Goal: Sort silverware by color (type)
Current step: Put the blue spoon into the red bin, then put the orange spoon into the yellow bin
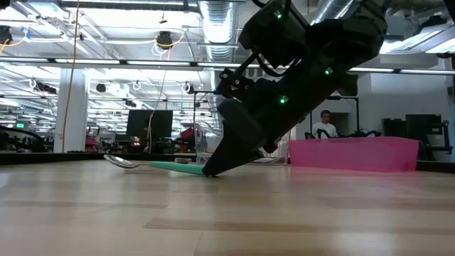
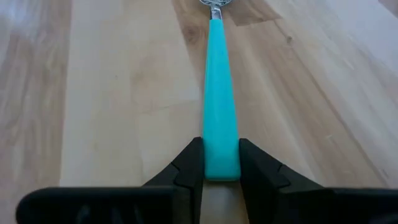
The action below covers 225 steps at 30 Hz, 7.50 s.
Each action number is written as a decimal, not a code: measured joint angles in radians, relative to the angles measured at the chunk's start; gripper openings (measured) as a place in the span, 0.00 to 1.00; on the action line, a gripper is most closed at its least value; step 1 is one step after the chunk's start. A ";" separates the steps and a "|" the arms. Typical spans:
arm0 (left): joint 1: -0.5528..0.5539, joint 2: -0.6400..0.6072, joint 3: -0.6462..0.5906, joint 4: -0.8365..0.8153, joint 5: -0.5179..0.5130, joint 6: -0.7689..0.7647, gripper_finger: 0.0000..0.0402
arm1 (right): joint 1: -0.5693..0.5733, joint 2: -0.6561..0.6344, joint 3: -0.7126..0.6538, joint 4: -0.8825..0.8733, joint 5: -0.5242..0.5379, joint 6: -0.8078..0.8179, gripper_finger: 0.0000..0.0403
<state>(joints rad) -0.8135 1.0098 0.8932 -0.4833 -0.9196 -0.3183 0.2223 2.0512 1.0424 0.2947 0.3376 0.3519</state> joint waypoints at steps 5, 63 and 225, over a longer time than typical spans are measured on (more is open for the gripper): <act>0.000 0.039 0.000 0.046 -0.010 0.023 0.51 | 0.002 0.000 0.000 0.008 0.017 0.001 0.25; -0.007 0.046 0.000 0.188 -0.004 0.265 0.50 | 0.089 -0.539 0.060 -1.485 0.587 1.008 0.25; 0.040 0.105 0.000 0.268 0.223 0.203 0.51 | 0.462 -0.727 -0.218 0.072 0.293 -0.312 0.51</act>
<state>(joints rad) -0.7734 1.1152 0.8932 -0.2149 -0.6965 -0.1150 0.6839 1.3245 0.8242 0.3668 0.6308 0.0404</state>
